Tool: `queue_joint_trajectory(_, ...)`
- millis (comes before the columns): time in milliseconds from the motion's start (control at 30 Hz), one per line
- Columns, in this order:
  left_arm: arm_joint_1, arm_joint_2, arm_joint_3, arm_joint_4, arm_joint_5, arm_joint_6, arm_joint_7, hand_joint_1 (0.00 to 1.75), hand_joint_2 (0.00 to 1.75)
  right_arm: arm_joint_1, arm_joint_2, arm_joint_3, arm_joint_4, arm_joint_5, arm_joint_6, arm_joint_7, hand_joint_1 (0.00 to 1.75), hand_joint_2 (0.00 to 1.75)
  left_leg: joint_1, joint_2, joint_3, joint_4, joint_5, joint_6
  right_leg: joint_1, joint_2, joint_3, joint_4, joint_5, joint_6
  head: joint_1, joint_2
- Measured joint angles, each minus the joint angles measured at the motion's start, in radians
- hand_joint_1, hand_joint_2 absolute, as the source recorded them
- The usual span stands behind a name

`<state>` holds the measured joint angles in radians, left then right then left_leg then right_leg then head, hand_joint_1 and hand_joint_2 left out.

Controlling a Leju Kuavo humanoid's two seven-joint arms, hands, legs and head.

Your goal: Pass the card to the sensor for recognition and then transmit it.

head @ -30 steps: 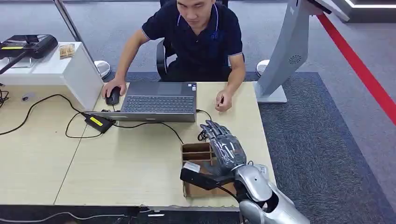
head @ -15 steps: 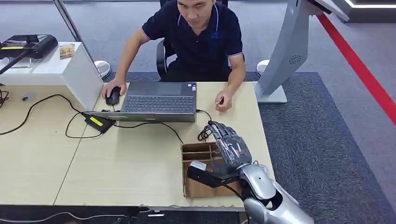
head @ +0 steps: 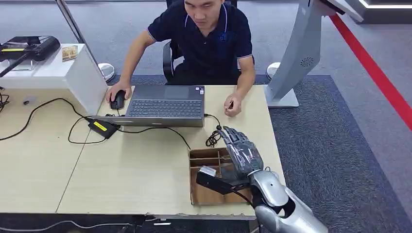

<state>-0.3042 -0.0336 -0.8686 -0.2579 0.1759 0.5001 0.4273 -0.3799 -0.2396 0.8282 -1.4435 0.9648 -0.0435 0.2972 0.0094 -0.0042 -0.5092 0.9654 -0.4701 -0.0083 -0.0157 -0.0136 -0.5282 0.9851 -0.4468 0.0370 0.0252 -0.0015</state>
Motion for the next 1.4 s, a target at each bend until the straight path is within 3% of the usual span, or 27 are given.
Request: queue_joint_trajectory(1400,0.0,0.0,0.0,0.001,-0.003,0.001,-0.001,0.0,0.0,0.0,-0.041,-0.032,0.005,0.016,0.027,0.016,0.0,1.75,0.0,0.0,0.0,0.0,0.0,0.0,0.0,0.0,0.0,0.0,0.0,0.0,0.0,0.0)
